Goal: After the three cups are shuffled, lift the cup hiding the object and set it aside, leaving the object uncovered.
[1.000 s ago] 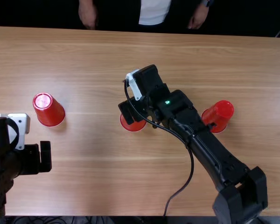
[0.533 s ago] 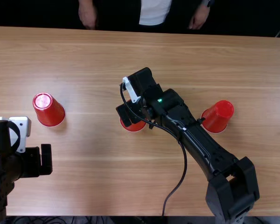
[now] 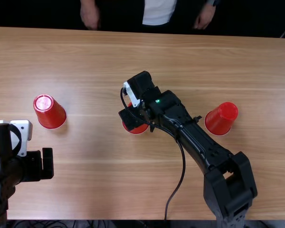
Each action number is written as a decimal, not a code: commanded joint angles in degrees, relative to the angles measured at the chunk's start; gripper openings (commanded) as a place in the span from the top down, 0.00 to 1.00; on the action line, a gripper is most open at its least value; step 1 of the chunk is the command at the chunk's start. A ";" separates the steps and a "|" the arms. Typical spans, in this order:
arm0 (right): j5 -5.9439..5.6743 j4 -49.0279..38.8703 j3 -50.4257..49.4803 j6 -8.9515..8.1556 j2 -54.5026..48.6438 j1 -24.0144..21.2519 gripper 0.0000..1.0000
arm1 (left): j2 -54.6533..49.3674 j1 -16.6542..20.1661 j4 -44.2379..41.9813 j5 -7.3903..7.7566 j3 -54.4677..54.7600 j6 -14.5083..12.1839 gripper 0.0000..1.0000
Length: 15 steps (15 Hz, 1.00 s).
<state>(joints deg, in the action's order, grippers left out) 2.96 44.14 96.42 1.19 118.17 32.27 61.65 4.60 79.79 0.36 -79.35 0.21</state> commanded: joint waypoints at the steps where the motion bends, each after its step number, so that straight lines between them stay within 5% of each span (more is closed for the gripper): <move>1: -0.11 0.11 1.49 -0.45 1.10 0.86 0.50 | -0.56 0.23 -0.05 -0.36 1.13 -0.21 0.00; 3: -0.11 0.11 1.40 -0.45 0.92 0.86 0.83 | -0.56 0.15 -0.05 -0.36 1.04 -0.21 0.00; 5: -0.11 0.11 1.22 -0.35 0.48 0.95 1.00 | -0.48 0.06 -0.05 -0.36 1.04 -0.21 0.00; 12: -0.11 0.54 -0.80 -0.77 -9.10 0.25 1.00 | 0.23 -0.21 -0.79 -0.36 0.95 -0.31 0.00; 14: -0.01 0.75 -2.20 -4.67 -14.37 -0.54 1.00 | 0.32 -0.21 -0.79 -0.26 1.04 -0.31 0.00; 15: -0.01 0.64 -2.99 -4.99 -16.74 -2.13 1.00 | 0.32 -0.21 -0.90 -0.36 1.13 -0.31 0.00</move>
<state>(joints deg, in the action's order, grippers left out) 3.14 44.73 94.30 -1.74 103.77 31.55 61.78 4.60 79.11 0.32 -79.35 0.21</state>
